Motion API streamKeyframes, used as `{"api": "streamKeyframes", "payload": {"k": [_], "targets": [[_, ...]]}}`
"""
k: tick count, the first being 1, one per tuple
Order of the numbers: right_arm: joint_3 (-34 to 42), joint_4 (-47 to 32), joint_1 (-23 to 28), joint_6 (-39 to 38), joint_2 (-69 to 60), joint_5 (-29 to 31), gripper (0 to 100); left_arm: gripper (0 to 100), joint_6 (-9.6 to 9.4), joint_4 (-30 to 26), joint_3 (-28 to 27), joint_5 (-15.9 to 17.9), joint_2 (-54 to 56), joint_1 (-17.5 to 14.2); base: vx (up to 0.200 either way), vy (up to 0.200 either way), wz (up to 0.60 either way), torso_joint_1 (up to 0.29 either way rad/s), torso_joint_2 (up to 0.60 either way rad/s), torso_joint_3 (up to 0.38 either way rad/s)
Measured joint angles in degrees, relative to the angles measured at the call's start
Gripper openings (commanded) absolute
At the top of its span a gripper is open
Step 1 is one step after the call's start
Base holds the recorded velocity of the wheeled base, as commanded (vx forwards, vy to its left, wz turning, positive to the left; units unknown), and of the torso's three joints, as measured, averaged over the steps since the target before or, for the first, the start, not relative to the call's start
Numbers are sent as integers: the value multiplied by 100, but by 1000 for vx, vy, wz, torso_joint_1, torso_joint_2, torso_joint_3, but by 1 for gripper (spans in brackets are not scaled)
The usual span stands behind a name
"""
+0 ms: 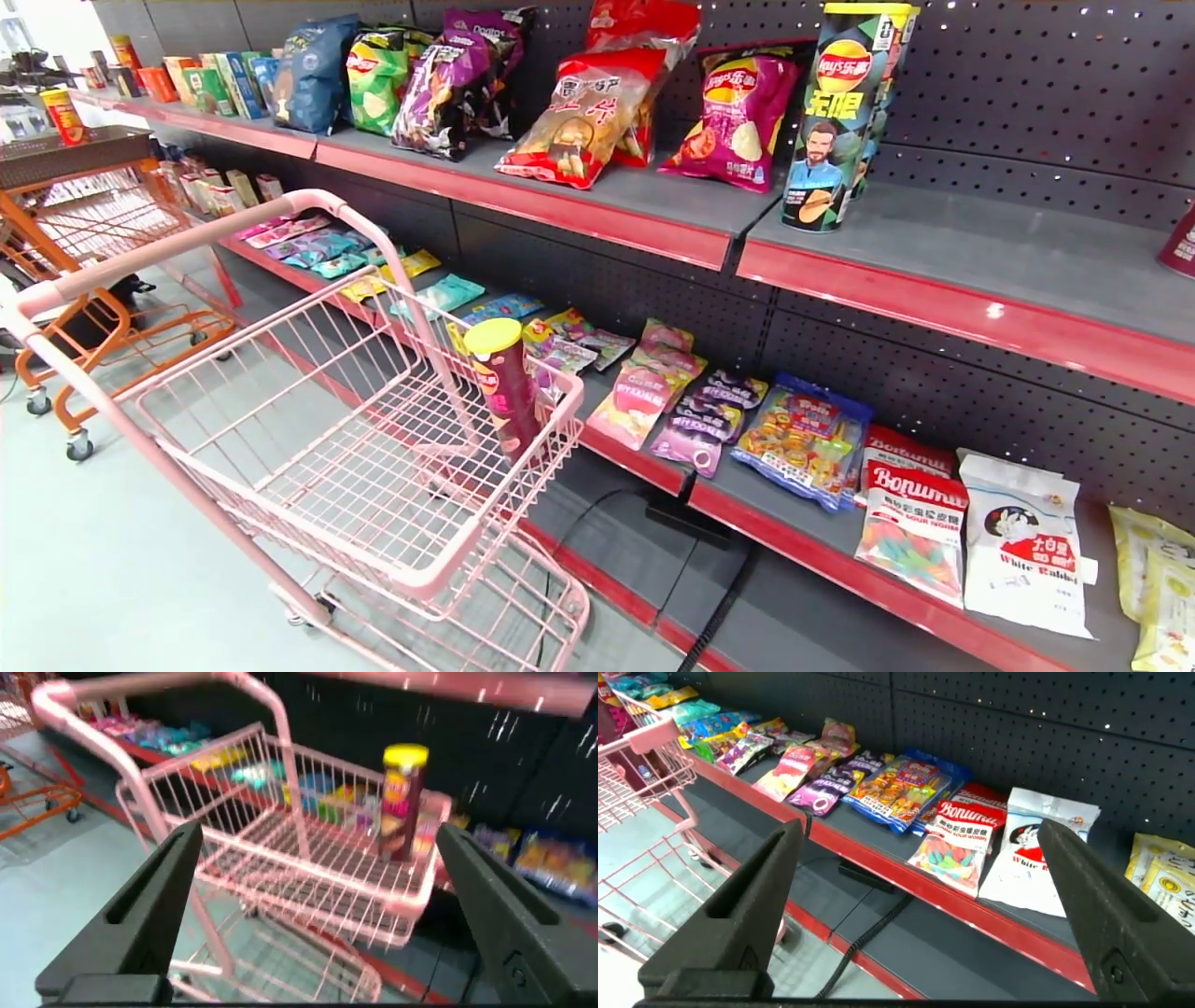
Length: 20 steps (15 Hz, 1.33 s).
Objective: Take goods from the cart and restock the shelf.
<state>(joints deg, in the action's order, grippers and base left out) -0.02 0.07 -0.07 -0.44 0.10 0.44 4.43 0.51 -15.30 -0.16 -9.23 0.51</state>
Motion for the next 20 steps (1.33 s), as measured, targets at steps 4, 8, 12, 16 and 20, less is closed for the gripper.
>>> {"api": "streamKeyframes", "payload": {"k": [4,8,12,16,20], "targets": [[-2,0,-4,-7,0,2,100,100,332,635,-1369,54,-2630,15,0,0,0,0,0,0],[-2,0,-2,6,0,0,100,100,184,2559,-1287,1264,-5174,12,0,0,0,0,0,0],[-2,0,-4,44,0,-6,100,100,-472,3343,-1100,2148,-6913,4,0,0,0,0,0,0],[-2,0,-11,44,0,-9,100,100,-746,4543,-1330,2416,-8429,9,0,0,0,0,0,0],[-2,0,-6,49,0,-9,100,100,-845,4815,-2263,2681,-9538,141,0,0,0,0,0,0]]}}
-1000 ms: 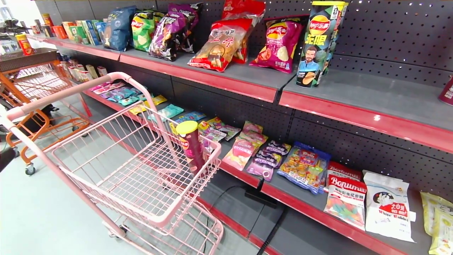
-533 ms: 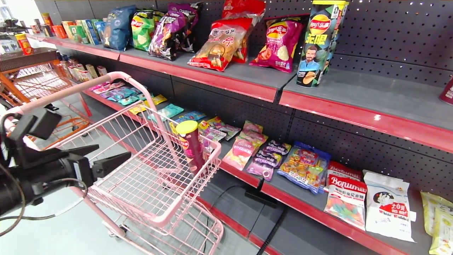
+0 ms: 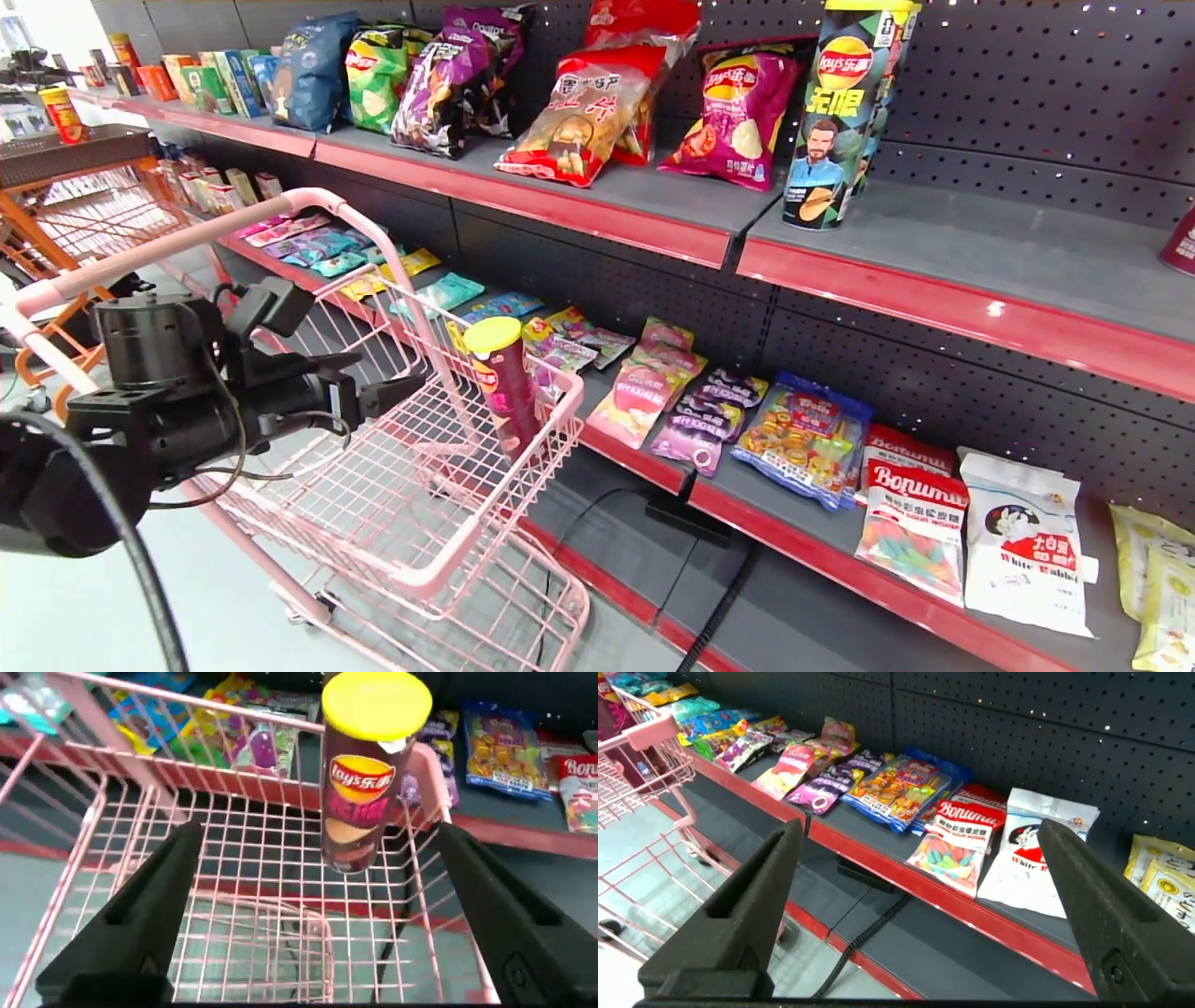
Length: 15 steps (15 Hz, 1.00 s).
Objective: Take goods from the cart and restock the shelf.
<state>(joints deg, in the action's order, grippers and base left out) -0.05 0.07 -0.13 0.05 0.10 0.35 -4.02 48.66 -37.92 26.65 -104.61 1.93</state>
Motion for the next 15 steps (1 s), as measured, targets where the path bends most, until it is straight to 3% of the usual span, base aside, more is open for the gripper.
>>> {"api": "streamKeyframes", "payload": {"k": [3,6,12,15], "targets": [[2,2,-2,2,0,-9,100,100,-152,16,-494,252,-512,206,0,0,0,0,0,0],[2,0,-5,9,0,-9,100,100,-174,29,-863,277,-931,352,0,0,0,0,0,0],[-5,-2,2,11,0,-11,100,100,-178,60,-1445,201,-1631,702,0,0,0,0,0,0],[-5,0,-2,11,0,-9,100,100,-178,112,-1841,1,-1950,777,0,0,0,0,0,0]]}}
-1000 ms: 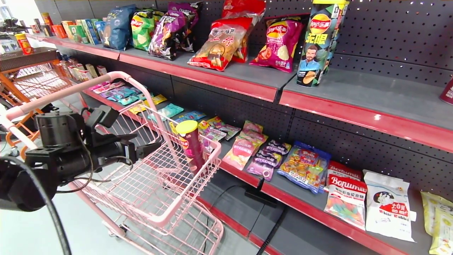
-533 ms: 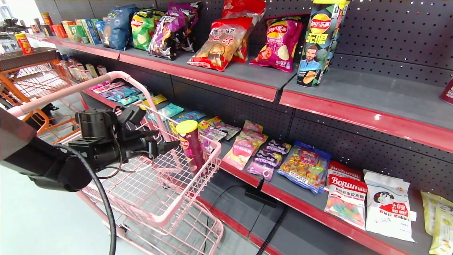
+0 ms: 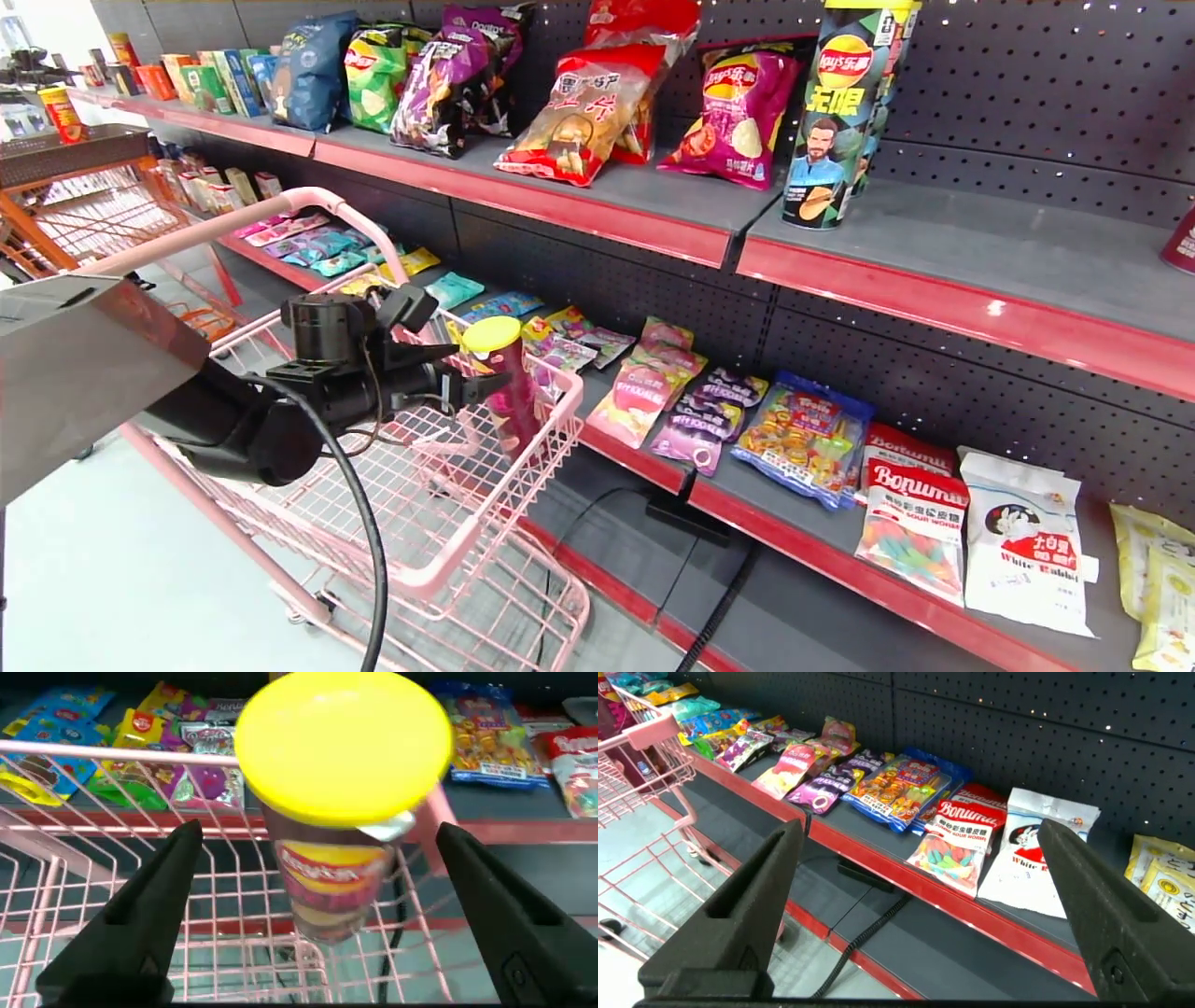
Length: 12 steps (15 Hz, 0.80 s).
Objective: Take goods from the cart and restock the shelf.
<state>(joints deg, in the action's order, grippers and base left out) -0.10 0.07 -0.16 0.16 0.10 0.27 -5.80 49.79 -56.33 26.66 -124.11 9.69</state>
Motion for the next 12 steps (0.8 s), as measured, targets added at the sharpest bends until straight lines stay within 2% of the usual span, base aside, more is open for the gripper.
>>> {"api": "streamKeyframes", "payload": {"k": [8,9,12], "targets": [[0,0,0,0,0,0,100,100,9,0,-404,-30,-474,139,0,0,0,0,0,0],[0,-2,0,-2,0,-2,100,0,11,2,-441,-28,-497,150,0,0,0,0,0,0],[0,0,2,-2,0,0,100,0,6,9,-631,-28,-649,191,0,0,0,0,0,0]]}}
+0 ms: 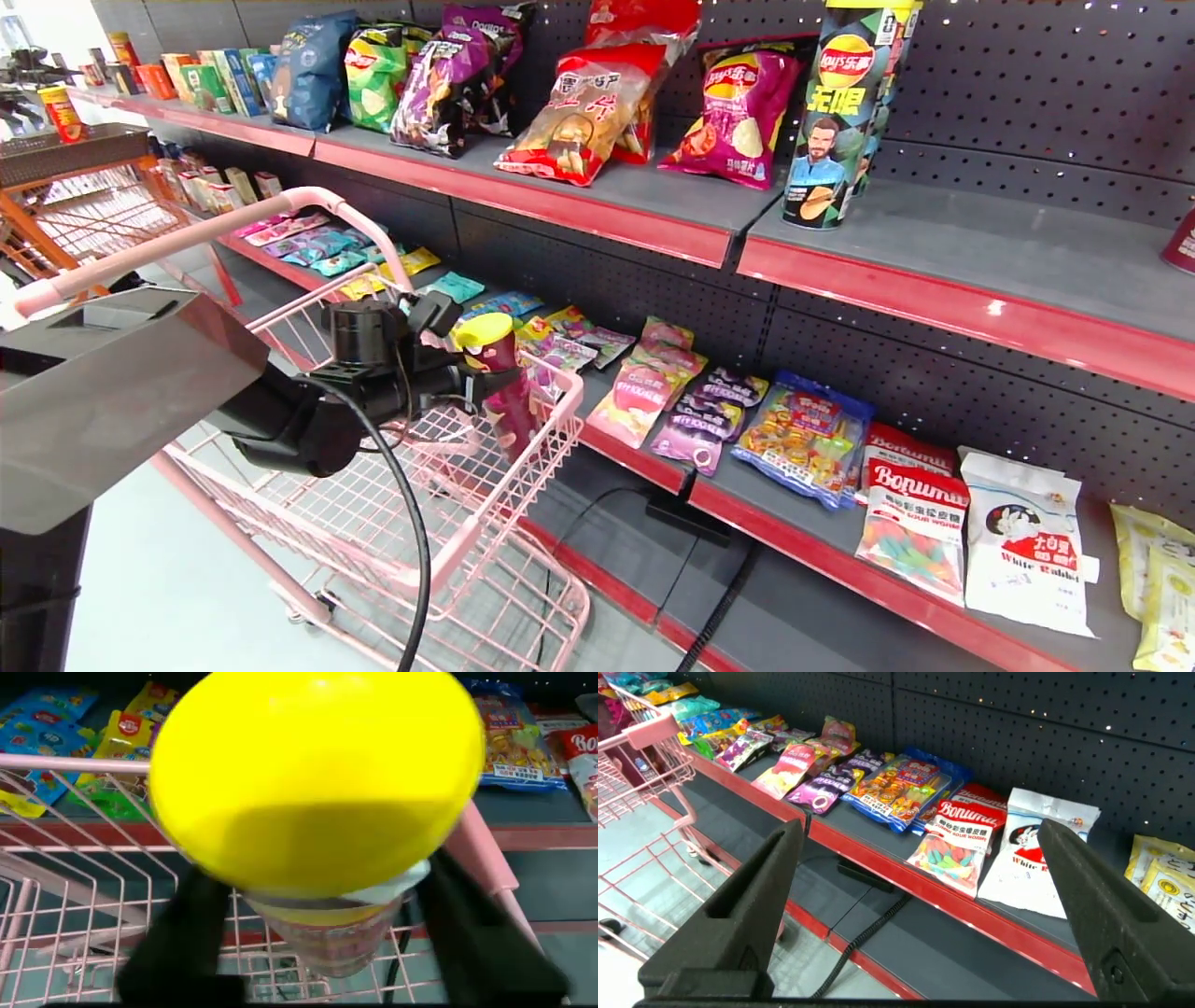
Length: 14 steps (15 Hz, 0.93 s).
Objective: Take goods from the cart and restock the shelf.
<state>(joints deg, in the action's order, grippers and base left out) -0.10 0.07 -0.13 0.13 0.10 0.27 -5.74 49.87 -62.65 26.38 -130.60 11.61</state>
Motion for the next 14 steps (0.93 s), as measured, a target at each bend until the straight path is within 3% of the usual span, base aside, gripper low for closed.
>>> {"api": "streamKeyframes", "payload": {"k": [4,7,9,14], "targets": [[0,0,-2,2,0,0,100,0,44,40,-13,-82,-77,60,0,0,0,0,0,0],[0,0,0,2,0,0,100,0,317,21,240,-172,210,-12,0,0,0,0,0,0],[0,0,-5,2,0,-16,100,0,460,24,612,-189,679,-117,0,0,0,0,0,0],[2,0,-5,-13,0,-17,100,0,530,-52,1937,-222,2610,-601,0,0,0,0,0,0]]}}
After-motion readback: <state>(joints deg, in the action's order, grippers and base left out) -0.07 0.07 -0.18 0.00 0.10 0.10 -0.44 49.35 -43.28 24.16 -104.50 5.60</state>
